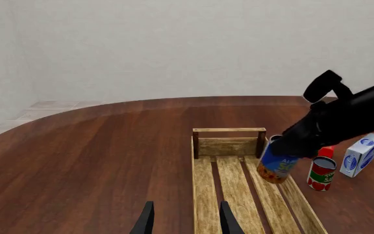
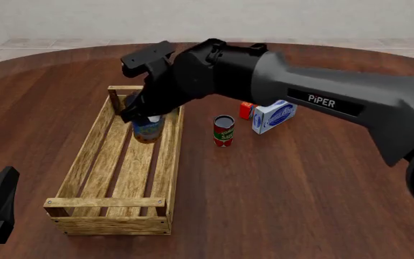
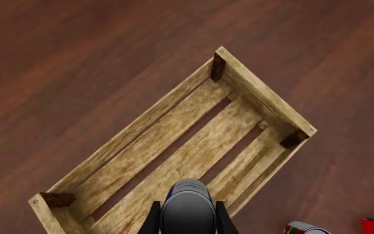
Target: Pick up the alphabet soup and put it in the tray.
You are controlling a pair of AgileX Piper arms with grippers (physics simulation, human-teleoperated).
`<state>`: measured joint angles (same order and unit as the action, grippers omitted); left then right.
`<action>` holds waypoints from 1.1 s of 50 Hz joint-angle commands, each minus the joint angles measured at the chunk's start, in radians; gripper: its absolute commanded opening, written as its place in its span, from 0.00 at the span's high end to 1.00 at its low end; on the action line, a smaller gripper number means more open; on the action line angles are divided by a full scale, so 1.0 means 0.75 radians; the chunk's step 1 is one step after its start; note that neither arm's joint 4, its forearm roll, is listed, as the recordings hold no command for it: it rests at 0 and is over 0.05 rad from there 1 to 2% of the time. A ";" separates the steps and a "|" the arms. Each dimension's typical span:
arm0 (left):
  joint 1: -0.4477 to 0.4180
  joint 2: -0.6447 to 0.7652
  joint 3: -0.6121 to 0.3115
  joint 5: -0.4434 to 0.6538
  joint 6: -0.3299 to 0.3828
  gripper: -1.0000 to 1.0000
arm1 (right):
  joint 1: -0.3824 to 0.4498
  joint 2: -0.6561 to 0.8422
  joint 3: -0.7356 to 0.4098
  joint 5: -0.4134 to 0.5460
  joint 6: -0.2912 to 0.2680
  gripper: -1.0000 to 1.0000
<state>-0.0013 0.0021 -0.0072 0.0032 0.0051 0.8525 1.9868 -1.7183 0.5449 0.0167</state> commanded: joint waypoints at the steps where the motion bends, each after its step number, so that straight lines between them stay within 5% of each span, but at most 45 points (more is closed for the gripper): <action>1: 0.000 0.000 0.000 0.000 0.000 0.00 | 0.031 0.059 -0.052 -0.008 0.044 1.00; 55: 0.000 0.000 0.000 0.000 0.000 0.00 | 0.049 0.265 -0.115 -0.070 0.111 1.00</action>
<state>-0.0013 0.0021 -0.0072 0.0032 0.0051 0.8905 2.1771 -1.7983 0.5032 0.0756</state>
